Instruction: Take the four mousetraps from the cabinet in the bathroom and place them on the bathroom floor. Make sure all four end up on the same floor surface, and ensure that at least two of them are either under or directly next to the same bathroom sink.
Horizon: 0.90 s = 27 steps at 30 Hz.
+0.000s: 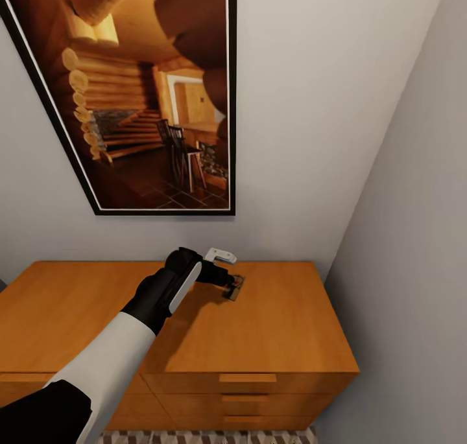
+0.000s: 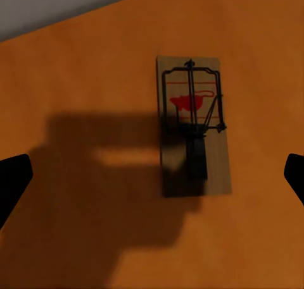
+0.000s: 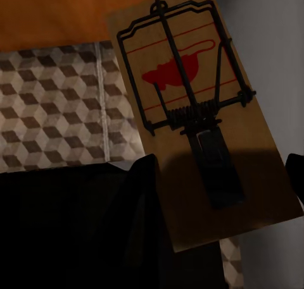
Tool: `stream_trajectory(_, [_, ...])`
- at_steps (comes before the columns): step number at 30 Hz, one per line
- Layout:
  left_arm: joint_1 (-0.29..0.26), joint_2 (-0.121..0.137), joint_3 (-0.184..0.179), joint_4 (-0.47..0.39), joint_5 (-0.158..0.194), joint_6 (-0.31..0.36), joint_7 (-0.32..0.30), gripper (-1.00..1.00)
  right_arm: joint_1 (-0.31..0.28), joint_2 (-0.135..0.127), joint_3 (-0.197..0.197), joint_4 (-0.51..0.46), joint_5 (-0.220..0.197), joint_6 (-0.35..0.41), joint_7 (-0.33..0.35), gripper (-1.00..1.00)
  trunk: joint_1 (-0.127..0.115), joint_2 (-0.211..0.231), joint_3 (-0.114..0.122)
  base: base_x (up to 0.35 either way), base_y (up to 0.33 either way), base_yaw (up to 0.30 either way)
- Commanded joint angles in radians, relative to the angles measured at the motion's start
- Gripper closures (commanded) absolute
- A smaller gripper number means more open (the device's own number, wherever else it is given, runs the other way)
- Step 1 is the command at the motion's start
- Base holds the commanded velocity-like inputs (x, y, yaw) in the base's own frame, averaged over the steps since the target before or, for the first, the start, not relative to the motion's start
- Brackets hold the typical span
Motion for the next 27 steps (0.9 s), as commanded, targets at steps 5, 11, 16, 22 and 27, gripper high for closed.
stream_trajectory(5, [-0.001,0.0,0.0,0.002,0.0,0.004,-0.002,-1.0,-0.001,0.0,0.009,0.001,-0.01,-0.003,-0.002,1.0,0.0,-0.002,-0.008,0.0,0.0,0.0])
stream_trajectory(11, [-0.001,0.0,0.0,0.003,0.0,0.004,-0.002,-1.0,-0.001,0.002,0.009,0.001,-0.01,-0.003,-0.002,1.0,0.0,-0.002,-0.015,0.0,0.0,0.0])
stream_trajectory(16, [-0.001,-0.001,-0.001,0.003,-0.001,0.003,-0.002,-1.0,-0.001,0.001,0.009,0.001,-0.01,-0.003,-0.002,1.0,0.0,-0.002,-0.019,0.0,0.0,0.0])
stream_trajectory(22, [-0.001,-0.011,-0.066,0.003,-0.001,0.003,-0.002,-1.0,-0.001,0.002,0.009,0.001,-0.01,-0.003,-0.002,1.0,0.0,-0.002,-0.019,0.0,0.0,0.0])
stream_trajectory(27, [-0.001,-0.019,-0.119,0.012,-0.001,0.003,-0.002,-1.0,-0.001,0.0,0.009,0.001,-0.01,-0.003,-0.002,1.0,0.0,-0.002,-0.019,0.0,0.0,0.0])
